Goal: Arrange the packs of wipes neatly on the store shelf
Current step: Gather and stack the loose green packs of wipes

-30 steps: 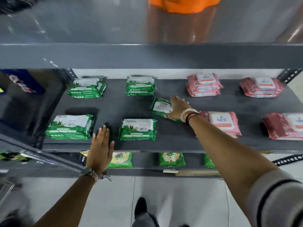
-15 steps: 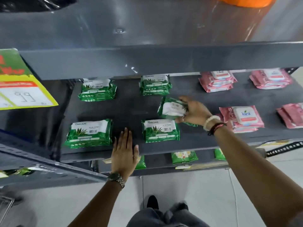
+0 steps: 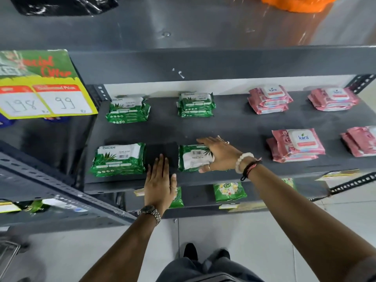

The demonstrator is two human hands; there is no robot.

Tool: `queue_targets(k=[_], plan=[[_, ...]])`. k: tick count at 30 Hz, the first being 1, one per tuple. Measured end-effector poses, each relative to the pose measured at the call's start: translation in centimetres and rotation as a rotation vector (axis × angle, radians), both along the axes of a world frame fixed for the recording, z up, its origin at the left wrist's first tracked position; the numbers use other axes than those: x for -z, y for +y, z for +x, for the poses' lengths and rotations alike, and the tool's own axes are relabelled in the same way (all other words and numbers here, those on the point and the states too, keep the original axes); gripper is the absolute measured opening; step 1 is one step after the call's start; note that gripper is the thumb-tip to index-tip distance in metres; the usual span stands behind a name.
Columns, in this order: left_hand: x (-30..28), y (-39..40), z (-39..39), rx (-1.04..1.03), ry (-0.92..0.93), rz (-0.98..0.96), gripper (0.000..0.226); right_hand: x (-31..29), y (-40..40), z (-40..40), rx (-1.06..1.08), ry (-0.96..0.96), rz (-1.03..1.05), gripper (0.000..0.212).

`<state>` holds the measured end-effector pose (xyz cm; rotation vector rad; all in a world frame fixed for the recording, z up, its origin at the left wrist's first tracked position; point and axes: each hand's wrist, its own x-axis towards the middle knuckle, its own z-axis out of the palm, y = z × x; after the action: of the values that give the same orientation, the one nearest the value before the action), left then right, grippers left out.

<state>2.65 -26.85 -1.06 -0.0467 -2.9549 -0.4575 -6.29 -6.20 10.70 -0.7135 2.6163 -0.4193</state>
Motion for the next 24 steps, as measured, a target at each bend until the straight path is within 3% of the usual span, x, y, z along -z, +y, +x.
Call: queue_targets(k=[7, 12, 18, 21, 23, 24], plan=[[-0.1, 0.1, -0.1, -0.015, -0.024, -0.002, 0.057, -0.5, -0.2, -0.3, 0.142, -0.027, -0.083, 0.082], [-0.1, 0.1, 0.0, -0.017, -0.016, 0.000, 0.057, -0.4, -1.4, 0.3, 0.400, 0.108, 0.004, 0.087], [0.1, 0.1, -0.2, -0.015, -0.016, -0.017, 0.057, -0.3, -2.8, 0.4, 0.629, 0.070, 0.048, 0.091], [0.2, 0.0, -0.1, -0.011, -0.017, -0.028, 0.057, -0.5, -2.0, 0.2, 0.524, 0.112, 0.021, 0.075], [0.2, -0.1, -0.1, -0.011, -0.014, -0.034, 0.057, -0.9, -0.9, -0.1, 0.274, 0.248, 0.009, 0.052], [0.3, -0.1, -0.1, -0.010, -0.013, -0.035, 0.057, -1.2, -0.3, -0.2, 0.115, 0.278, 0.041, 0.059]])
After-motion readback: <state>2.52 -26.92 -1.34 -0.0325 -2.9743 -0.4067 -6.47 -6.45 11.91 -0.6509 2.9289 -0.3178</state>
